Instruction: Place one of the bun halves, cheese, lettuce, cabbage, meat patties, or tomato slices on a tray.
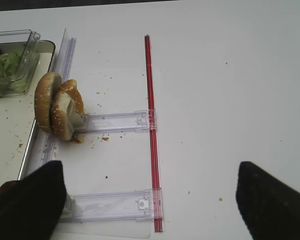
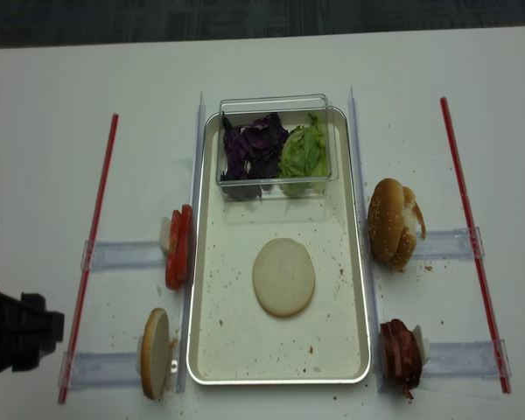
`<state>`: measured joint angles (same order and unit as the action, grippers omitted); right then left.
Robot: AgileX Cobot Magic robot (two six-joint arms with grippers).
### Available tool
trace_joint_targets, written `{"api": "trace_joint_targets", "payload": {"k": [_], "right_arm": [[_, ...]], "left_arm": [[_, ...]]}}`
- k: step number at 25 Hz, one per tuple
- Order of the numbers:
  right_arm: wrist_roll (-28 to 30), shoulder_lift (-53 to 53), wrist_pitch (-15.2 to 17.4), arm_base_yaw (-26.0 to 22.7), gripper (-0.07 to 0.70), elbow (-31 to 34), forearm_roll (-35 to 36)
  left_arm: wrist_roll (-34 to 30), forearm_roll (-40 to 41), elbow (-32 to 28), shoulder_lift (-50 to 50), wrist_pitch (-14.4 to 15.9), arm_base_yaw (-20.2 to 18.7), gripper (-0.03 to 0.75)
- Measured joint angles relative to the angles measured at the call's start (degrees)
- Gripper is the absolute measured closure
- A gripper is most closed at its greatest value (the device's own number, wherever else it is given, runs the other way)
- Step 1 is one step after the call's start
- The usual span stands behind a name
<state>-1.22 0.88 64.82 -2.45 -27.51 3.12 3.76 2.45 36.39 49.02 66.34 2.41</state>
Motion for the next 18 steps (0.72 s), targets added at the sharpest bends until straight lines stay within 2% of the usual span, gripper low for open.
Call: {"api": "trace_joint_targets", "payload": {"k": [8, 18], "right_arm": [[0.0, 0.0, 0.0, 0.0, -0.067, 0.0, 0.0], [0.0, 0.0, 0.0, 0.0, -0.067, 0.0, 0.0]], "left_arm": [[-0.1, 0.0, -7.8, -14.3, -0.1, 0.0, 0.244], [-0.9, 0.0, -8.3, -31.4, 0.4, 0.1, 0.244]]}}
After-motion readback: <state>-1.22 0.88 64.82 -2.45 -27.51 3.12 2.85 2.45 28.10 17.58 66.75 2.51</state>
